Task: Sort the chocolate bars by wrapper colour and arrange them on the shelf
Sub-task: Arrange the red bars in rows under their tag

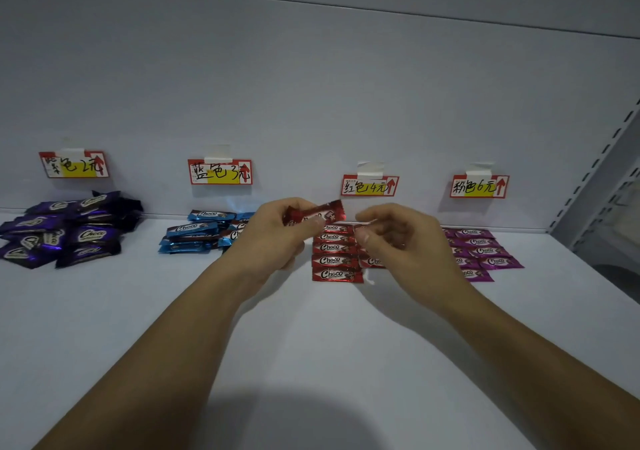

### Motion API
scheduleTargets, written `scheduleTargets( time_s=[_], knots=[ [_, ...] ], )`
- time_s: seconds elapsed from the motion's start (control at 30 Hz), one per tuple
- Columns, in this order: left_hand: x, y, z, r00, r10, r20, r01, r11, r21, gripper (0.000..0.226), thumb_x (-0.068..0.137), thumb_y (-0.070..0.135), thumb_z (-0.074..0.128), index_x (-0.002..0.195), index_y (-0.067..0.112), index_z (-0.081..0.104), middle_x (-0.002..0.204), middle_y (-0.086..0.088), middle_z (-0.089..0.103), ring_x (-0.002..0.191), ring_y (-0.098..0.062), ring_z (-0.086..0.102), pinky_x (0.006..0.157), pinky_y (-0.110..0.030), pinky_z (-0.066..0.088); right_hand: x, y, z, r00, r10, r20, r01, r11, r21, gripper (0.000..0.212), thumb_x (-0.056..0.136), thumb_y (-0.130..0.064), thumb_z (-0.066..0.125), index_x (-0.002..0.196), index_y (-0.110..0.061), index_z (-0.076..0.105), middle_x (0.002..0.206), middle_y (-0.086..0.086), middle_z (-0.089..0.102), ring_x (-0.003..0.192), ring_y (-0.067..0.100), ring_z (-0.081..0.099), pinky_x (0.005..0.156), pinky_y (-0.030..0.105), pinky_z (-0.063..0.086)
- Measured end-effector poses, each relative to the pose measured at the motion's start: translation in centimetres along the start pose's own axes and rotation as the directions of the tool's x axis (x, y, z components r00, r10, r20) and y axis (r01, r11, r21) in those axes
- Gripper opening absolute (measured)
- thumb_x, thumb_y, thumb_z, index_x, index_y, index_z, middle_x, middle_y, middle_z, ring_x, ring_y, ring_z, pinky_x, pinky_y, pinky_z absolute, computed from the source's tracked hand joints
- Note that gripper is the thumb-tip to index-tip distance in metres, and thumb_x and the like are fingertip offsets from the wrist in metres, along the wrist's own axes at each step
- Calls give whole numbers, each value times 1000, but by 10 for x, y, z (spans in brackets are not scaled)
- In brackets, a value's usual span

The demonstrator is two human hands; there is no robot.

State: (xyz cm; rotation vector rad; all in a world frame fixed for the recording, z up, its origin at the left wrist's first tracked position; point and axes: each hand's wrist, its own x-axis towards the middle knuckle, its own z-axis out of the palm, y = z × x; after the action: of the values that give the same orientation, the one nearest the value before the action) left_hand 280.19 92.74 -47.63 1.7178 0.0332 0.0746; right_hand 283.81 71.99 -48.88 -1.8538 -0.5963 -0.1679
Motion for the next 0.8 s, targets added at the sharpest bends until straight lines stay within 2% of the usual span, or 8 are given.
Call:
scheduleTargets(
  time_s=[0.1, 0.27, 0.33, 0.4, 0.53, 0.6, 0.7, 0.8],
  knots=[
    [-6, 2, 10, 998, 67, 18, -68, 995, 76, 13, 90, 17, 74, 100, 11, 73, 78, 3, 71, 52, 1, 58, 47, -12, 42, 0, -5, -1, 999, 27, 26, -31, 984, 178, 26, 88, -7, 74, 113, -14, 68, 82, 6, 75, 73, 19, 69, 66, 29, 57],
    [-5, -1, 15, 989, 146, -12, -144, 983, 110, 15, 82, 17, 81, 92, 16, 71, 87, 0, 72, 76, 0, 70, 56, -11, 50, 5, -12, -16, 995, 95, 6, -95, 989, 110, 12, 85, 0, 75, 93, -9, 75, 77, 16, 72, 66, 17, 67, 61, 22, 54],
    [-2, -9, 13, 978, 209, -27, -188, 925, 331, 9, 85, 21, 80, 85, 25, 72, 87, 8, 72, 82, 3, 67, 57, -10, 49, 8, -17, -34, 984, 176, 16, -176, 984, -13, 8, 87, -6, 75, 88, -14, 75, 76, 13, 74, 62, 11, 66, 56, 19, 49],
    [-2, -15, 13, 962, 266, 62, -251, 773, 582, 6, 85, 27, 80, 84, 30, 75, 88, 16, 71, 88, 6, 62, 66, -10, 48, 11, -15, -53, 958, 277, 79, -255, 943, -215, 6, 88, -14, 75, 84, -18, 75, 70, 4, 74, 59, 9, 63, 55, 24, 47],
    [-2, -21, 14, 935, 276, 222, -352, 646, 677, 10, 84, 31, 80, 94, 32, 77, 96, 20, 69, 91, 0, 61, 82, -26, 53, 13, -4, -65, 865, 459, 201, -349, 840, -415, 5, 85, -22, 80, 81, -19, 78, 73, 1, 75, 64, 11, 64, 57, 24, 49],
    [-2, -22, 14, 926, 278, 256, -376, 610, 697, 13, 85, 32, 80, 98, 32, 77, 99, 18, 68, 92, -1, 61, 84, -29, 54, 13, 2, -59, 861, 460, 217, -323, 825, -464, 5, 83, -23, 82, 78, -21, 79, 74, -4, 76, 65, 8, 66, 60, 22, 50],
    [1, -24, 13, 921, 265, 284, -388, 579, 718, 17, 86, 32, 79, 104, 32, 78, 106, 16, 69, 97, -4, 61, 88, -32, 54, 12, 5, -55, 924, 362, 122, -236, 791, -564, 7, 80, -28, 84, 74, -28, 80, 74, -16, 73, 71, 3, 66, 62, 18, 47],
    [2, -26, 13, 924, 252, 289, -383, 561, 734, 21, 89, 31, 76, 110, 33, 77, 113, 14, 69, 101, -5, 61, 92, -30, 53, 10, 1, -56, 933, 208, 294, -3, 821, -571, 8, 77, -28, 87, 82, -31, 81, 79, -20, 69, 71, -1, 63, 57, 12, 43]
  ],
)
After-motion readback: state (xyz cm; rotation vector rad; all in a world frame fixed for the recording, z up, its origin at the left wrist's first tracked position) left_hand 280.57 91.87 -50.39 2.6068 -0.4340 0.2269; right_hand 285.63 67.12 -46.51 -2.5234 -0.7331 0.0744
